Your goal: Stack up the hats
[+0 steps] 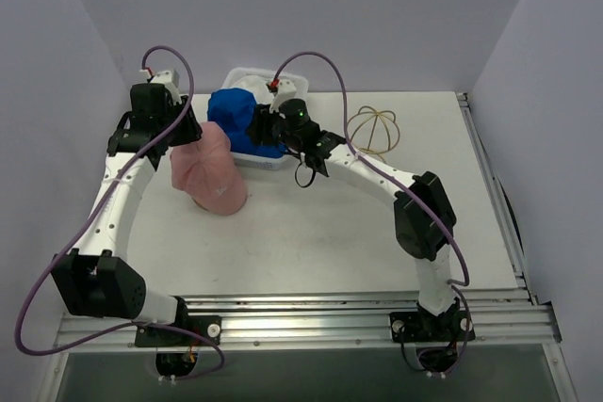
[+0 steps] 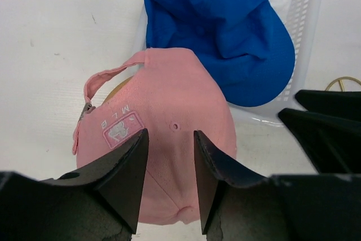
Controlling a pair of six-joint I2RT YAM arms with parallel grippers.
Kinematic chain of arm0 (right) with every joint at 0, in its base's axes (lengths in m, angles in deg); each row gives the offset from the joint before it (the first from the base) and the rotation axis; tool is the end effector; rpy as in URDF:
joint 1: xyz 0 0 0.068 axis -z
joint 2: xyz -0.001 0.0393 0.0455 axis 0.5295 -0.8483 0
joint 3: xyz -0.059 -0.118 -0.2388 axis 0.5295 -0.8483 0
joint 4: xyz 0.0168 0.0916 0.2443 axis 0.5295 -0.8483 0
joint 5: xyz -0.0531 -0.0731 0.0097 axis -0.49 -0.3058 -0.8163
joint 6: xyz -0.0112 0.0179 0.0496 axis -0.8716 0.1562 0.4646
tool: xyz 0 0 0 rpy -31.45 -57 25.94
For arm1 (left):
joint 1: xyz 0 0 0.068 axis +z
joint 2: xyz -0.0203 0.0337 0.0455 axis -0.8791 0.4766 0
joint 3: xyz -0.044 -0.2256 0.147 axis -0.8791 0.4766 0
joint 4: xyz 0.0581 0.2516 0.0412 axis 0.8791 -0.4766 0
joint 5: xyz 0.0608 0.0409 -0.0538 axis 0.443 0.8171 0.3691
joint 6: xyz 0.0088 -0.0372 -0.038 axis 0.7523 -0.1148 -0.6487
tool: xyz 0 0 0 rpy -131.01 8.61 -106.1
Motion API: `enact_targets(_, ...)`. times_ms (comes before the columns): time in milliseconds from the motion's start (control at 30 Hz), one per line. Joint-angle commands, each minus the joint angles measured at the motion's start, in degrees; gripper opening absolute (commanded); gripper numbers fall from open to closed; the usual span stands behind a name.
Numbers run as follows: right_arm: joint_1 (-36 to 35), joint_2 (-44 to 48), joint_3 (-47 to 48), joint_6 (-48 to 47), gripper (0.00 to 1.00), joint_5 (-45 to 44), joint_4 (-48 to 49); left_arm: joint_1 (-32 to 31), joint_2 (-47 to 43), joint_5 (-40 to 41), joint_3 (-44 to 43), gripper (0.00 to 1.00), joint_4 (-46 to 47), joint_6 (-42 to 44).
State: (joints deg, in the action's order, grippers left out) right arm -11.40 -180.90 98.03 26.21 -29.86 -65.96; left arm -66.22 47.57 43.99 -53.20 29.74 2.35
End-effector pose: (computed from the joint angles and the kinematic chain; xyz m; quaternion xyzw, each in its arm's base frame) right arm 0.3575 0.3432 0.3107 -0.1732 0.7111 0.4033 0.5493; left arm 0.3148 -0.0270 0.3803 -0.0741 0.8755 -0.0960 0.4677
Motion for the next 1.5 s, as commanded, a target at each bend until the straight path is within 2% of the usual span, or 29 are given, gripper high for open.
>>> enact_targets(0,0.75,4.08,0.44,-3.49,0.45,-5.26,1.27,0.38,1.91,0.85,-0.90,0.47,1.47,0.55)
enact_targets(100,0.75,2.24,1.76,-5.77,0.53,-9.48,0.39,0.38,3.40,1.03,-1.09,0.46,1.45,0.28)
enact_targets(200,1.01,-0.48,3.26,-7.36,0.55,-11.24,0.13,0.38,4.81,3.04,-1.61,0.47,0.76,-0.24)
enact_targets(367,1.36,-4.36,6.94,-9.30,0.54,-11.34,-0.76,0.38,7.36,5.17,-3.37,0.47,-1.62,0.10)
enact_targets(633,1.98,-9.01,10.64,-9.03,0.52,-10.72,0.74,0.47,4.99,6.39,-2.05,0.47,-0.92,-0.42)
enact_targets(833,1.98,-12.79,15.20,-8.60,0.48,-12.56,0.04,0.47,1.57,3.85,-1.96,0.53,0.93,-0.51)
enact_targets(933,2.15,-14.46,18.01,-8.16,0.42,-12.83,-1.01,0.47,-1.15,2.97,-2.58,0.57,1.37,-0.77)
enact_targets(967,2.15,-14.73,18.81,-8.16,0.33,-12.83,-1.45,0.47,-1.86,3.14,-2.84,0.58,1.28,-1.12)
enact_targets(1033,2.24,-15.17,19.69,-8.07,0.23,-13.70,-2.16,0.47,-3.88,3.93,-3.80,0.60,0.93,-1.56)
enact_targets(1067,2.42,-15.00,20.04,-8.07,0.13,-13.71,-2.25,0.47,-4.58,4.46,-4.16,0.61,0.49,-1.65)
enact_targets(1167,2.42,-13.59,20.84,-8.42,0.00,-13.97,-2.78,0.47,-6.69,5.95,-5.48,0.62,-0.74,-2.09)
enact_targets(1467,2.42,-5.51,18.56,-9.91,0.00,-14.76,-2.69,0.38,-11.62,3.94,-6.10,0.64,-2.32,-2.18)
